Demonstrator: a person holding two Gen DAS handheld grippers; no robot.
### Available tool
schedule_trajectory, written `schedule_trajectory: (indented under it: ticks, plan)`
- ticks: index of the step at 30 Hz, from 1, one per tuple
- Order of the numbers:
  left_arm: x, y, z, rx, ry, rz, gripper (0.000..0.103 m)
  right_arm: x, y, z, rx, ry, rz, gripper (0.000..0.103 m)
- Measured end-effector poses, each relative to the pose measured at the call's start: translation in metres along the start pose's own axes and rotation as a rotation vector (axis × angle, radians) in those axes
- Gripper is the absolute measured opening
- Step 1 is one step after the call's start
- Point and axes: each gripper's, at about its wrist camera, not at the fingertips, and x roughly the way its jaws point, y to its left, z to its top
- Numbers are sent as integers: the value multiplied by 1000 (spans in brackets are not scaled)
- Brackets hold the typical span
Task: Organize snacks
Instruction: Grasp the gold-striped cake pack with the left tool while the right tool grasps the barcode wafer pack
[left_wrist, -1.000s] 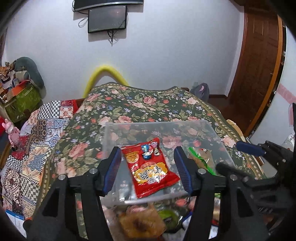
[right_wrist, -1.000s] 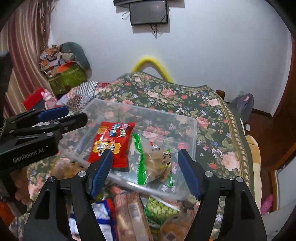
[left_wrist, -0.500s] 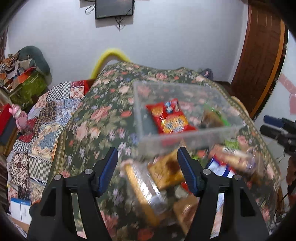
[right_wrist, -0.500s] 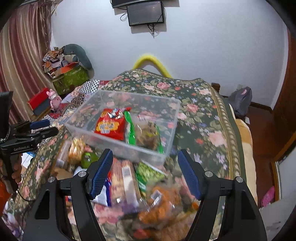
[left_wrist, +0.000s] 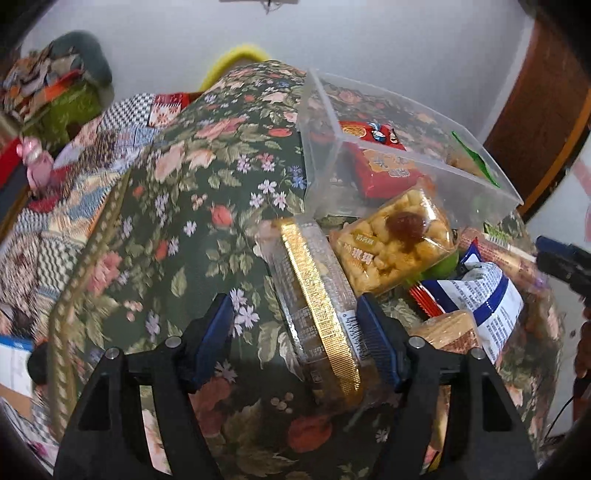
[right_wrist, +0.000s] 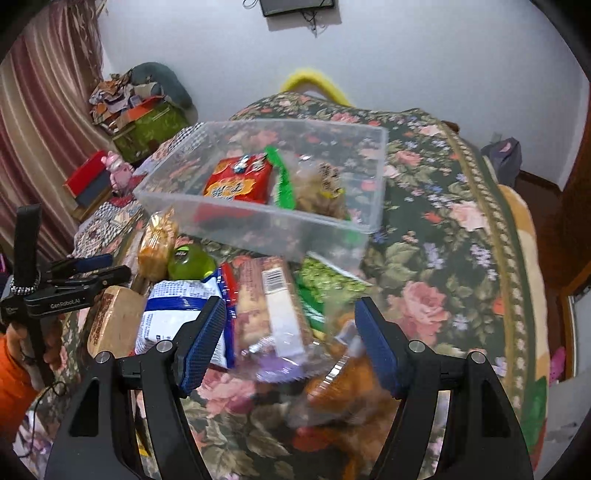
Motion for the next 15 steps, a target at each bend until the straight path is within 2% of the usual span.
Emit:
schedule_trajectory:
  ticks: [5,8,11,13,15]
  plan:
    - [7,-1,0,22,-13,28,72,22,10,4,-39,49,-12,55]
    - [10,5,1,2,-11,19,69,30,10,1,-44,74,-9,49]
    - [10,11,-2,-8,-14,11,58,30,12,-2,-58,80,-11,49]
    - [9,12,-5,4,-17,31,40,30,16,-5,-77,91,-7,48]
    - [7,12,-9,22,-26,68,37,32,21,-6,-104,97,-12,48]
